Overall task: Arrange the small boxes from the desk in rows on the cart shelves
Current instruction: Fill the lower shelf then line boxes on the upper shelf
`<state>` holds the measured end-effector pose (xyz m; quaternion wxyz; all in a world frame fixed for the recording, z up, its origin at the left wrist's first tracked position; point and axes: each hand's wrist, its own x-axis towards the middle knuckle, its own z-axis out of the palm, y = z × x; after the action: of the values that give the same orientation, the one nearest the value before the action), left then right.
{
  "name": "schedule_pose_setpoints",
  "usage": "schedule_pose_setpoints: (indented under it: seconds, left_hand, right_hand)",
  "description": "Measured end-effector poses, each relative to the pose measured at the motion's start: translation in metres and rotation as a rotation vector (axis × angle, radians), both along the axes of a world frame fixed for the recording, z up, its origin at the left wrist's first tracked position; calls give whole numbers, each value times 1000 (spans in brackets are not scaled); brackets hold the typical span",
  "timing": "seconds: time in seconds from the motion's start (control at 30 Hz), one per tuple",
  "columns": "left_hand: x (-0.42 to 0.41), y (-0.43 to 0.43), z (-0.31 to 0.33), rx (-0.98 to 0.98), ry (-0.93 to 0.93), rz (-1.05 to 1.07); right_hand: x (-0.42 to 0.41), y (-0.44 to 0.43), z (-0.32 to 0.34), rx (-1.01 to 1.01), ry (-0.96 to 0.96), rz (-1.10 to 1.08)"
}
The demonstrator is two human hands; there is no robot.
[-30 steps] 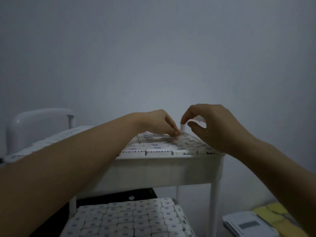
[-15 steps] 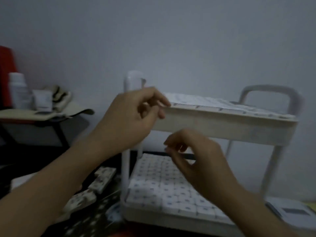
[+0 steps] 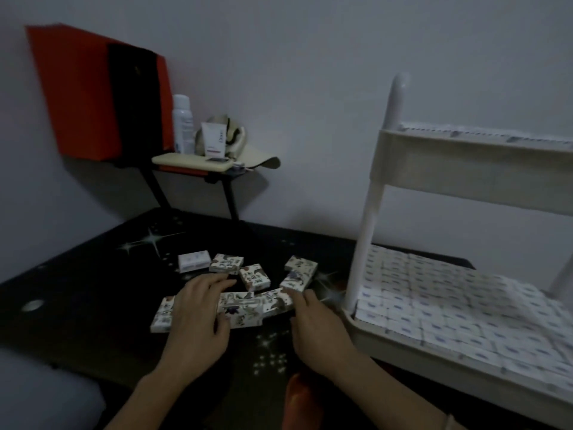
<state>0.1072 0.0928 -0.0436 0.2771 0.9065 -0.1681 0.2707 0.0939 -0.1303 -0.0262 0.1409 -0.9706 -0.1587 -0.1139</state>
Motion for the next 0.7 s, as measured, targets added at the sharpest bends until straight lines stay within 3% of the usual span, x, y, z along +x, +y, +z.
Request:
schedule_pose_setpoints:
  seconds: [0.23,0.47,0.7]
  left_hand:
    - [8,-5,-25,66,62,41]
    - [18,-2,-35,81,53,69]
    - [12,4,-33,-64,13,104]
  right_hand:
    - [22,5,-19,-93,66,-117]
    - [15,1,-27,187,-14,-231]
    - [19,8,-21,156,107,-312]
